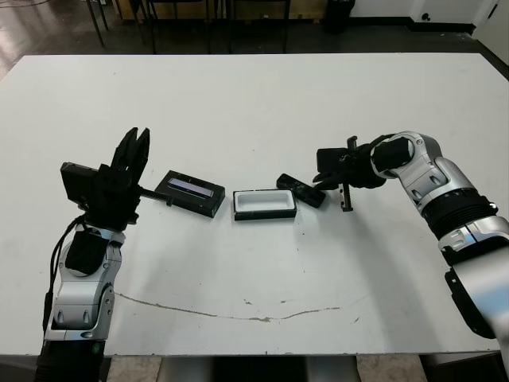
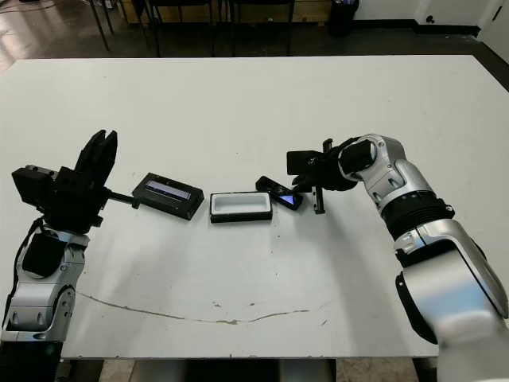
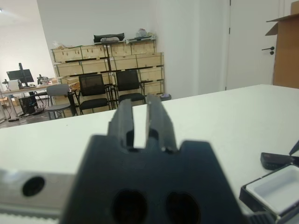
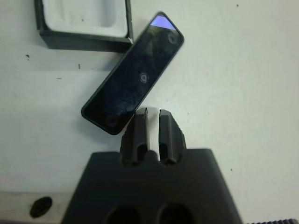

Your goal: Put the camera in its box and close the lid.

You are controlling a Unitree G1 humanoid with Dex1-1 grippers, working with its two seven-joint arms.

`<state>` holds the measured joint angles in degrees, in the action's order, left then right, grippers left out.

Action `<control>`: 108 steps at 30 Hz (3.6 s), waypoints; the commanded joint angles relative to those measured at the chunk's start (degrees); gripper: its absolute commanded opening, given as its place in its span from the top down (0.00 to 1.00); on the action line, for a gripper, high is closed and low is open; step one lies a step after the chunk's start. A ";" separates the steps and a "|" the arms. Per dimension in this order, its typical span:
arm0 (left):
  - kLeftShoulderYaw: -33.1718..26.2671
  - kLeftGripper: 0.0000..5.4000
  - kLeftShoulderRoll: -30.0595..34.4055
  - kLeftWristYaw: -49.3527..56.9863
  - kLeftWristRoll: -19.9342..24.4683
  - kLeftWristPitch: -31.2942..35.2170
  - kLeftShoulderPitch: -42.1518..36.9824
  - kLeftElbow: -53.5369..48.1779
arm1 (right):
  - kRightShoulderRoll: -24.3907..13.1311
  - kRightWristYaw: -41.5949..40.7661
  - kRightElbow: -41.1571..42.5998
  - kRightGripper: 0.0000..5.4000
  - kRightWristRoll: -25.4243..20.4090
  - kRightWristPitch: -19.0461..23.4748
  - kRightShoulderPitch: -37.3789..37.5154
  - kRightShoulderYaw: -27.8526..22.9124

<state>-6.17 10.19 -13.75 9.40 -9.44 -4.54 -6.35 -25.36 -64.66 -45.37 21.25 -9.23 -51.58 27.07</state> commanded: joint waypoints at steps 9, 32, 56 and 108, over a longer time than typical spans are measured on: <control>0.09 1.00 0.00 0.15 -0.15 0.87 0.12 0.54 | -1.53 6.53 1.60 1.00 3.31 2.02 3.90 0.66; -0.28 1.00 0.41 0.19 -0.07 1.06 0.79 -0.13 | -3.88 18.37 30.25 1.00 -23.34 16.13 20.03 -22.32; -0.46 1.00 0.86 -0.58 0.78 1.84 1.51 -0.53 | -4.29 17.21 49.73 0.28 -28.65 34.18 31.75 -18.73; -1.09 1.00 1.62 -0.89 0.50 2.38 2.76 -1.38 | -0.60 24.42 34.62 0.20 -22.65 25.61 31.62 -14.48</control>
<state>-6.88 11.09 -14.60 10.30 -7.62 -2.68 -8.04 -26.45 -41.14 -9.07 -2.50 15.91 -20.85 12.55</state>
